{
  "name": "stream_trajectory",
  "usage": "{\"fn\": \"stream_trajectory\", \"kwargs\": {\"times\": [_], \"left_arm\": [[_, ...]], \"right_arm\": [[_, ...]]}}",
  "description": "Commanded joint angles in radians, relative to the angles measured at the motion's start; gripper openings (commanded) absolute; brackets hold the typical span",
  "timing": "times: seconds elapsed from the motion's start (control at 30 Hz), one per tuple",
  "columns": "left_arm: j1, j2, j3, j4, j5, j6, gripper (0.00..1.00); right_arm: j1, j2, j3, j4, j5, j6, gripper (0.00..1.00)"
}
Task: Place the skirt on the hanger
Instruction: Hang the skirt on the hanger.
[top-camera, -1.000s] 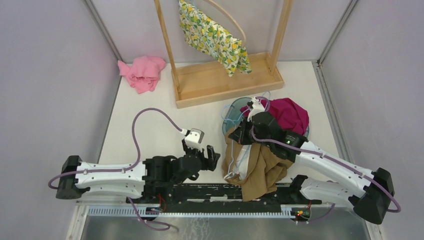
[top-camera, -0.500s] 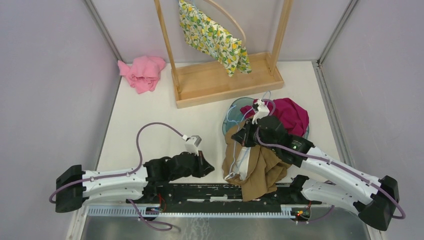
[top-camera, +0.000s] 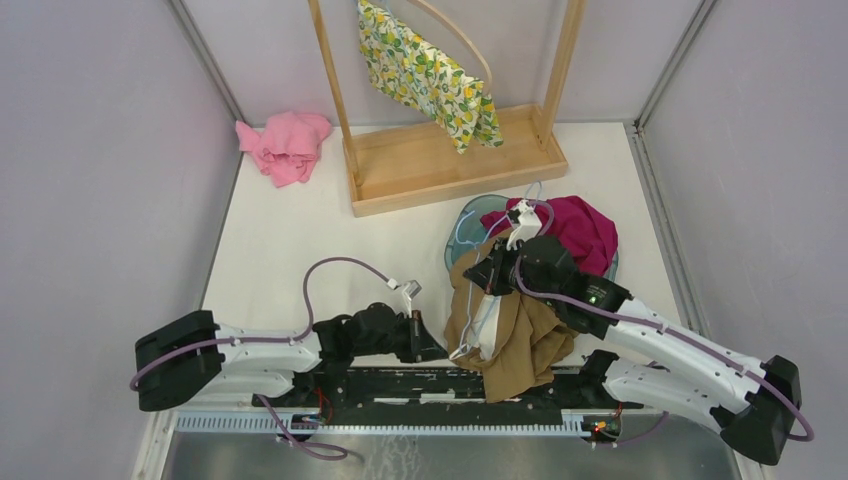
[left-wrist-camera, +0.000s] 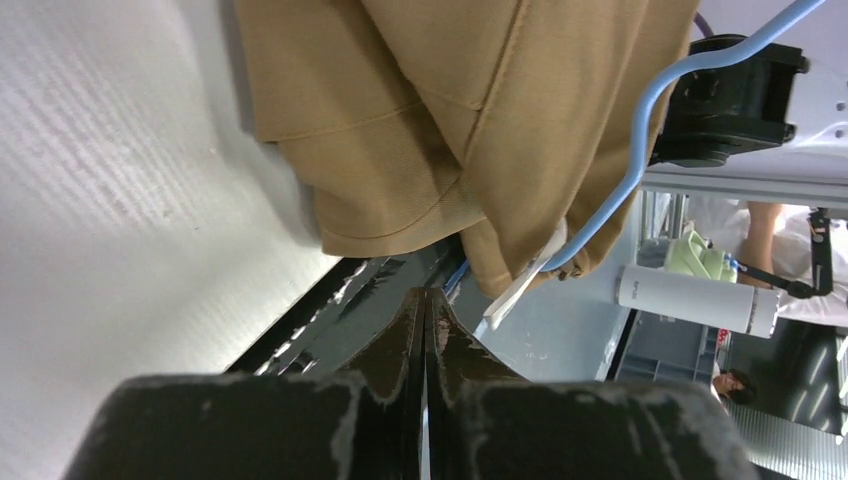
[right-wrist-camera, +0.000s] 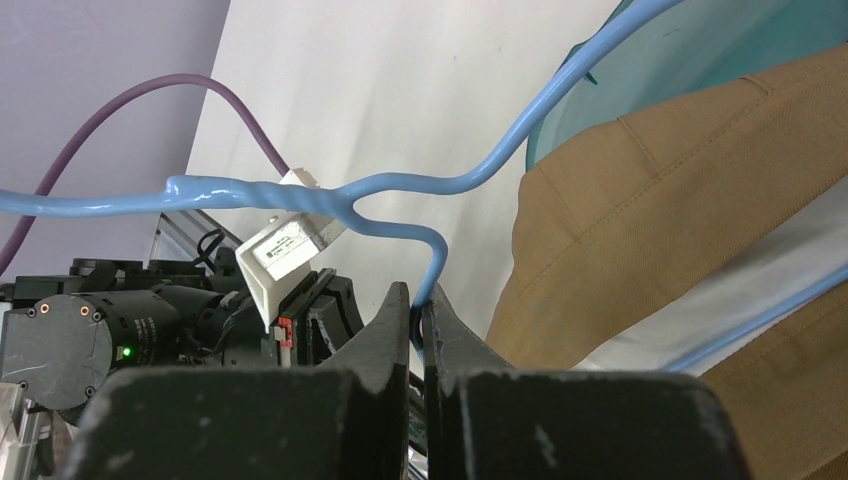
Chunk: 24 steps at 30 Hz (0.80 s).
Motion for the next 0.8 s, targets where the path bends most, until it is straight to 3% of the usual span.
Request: {"fn": "stream_trajectory", "kwargs": {"times": [0.0,0.53,0.77], "left_arm": [[0.005,0.021,0.051,0.13,0.042,-0.034,0.03],[0.006,0.013,0.072,0.168,0.051,-0.055,0.03],[0.006,-0.05,0.033,0.112,0.05,-0.068,0.23]], "right_arm": [[0.005,-0.018,0.001,0.061,0.064,-0.047,0.01],[0.008,-0.048,-0.015,0.055,0.074,-0.047,0.01],[0.008,-0.058,-0.018,0.05,0.08,-0.05,0.01]]}}
